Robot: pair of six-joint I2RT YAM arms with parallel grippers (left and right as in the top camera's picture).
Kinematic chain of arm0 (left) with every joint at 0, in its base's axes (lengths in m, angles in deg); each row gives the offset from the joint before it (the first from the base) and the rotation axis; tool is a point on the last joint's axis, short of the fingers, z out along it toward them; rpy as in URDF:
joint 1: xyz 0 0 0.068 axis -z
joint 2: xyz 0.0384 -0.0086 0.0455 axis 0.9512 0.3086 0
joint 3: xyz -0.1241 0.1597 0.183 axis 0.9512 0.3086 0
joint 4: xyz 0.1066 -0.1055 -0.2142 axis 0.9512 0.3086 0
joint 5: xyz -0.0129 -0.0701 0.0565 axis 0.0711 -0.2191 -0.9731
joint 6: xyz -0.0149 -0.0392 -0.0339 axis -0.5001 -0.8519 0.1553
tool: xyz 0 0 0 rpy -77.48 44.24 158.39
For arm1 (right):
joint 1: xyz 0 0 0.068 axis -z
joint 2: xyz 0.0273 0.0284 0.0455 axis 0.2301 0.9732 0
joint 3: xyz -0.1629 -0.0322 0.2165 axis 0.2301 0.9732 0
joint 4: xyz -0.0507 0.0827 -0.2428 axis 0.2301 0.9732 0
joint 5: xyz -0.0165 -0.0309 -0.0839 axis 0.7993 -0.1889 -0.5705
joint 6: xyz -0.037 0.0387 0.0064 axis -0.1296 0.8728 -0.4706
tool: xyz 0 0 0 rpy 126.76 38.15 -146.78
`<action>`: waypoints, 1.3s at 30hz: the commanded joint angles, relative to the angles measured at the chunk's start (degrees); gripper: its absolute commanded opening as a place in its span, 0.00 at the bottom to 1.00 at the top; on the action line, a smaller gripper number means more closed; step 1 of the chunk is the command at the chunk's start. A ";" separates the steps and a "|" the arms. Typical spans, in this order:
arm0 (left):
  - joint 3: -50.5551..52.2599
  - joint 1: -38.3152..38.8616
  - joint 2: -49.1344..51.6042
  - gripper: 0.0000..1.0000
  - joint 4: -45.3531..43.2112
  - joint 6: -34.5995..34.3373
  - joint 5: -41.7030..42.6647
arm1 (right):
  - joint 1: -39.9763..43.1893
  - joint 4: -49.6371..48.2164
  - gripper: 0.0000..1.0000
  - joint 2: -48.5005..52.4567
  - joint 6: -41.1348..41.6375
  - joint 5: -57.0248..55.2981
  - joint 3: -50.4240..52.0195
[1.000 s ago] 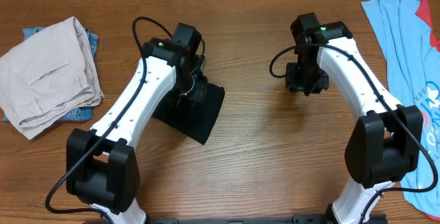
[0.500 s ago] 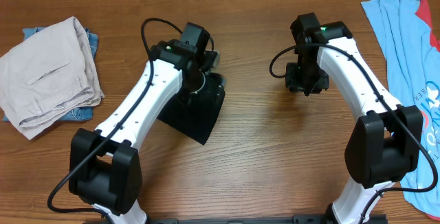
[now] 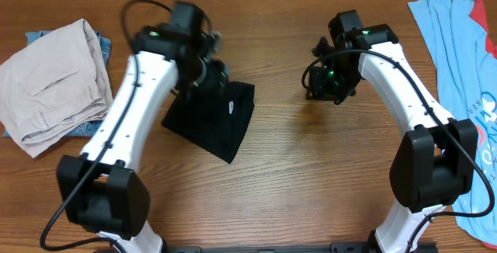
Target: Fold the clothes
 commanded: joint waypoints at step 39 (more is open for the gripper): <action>-0.72 -7.65 20.41 0.54 7.52 0.31 -4.76 | -13.53 -15.98 0.47 17.03 10.69 3.04 -1.46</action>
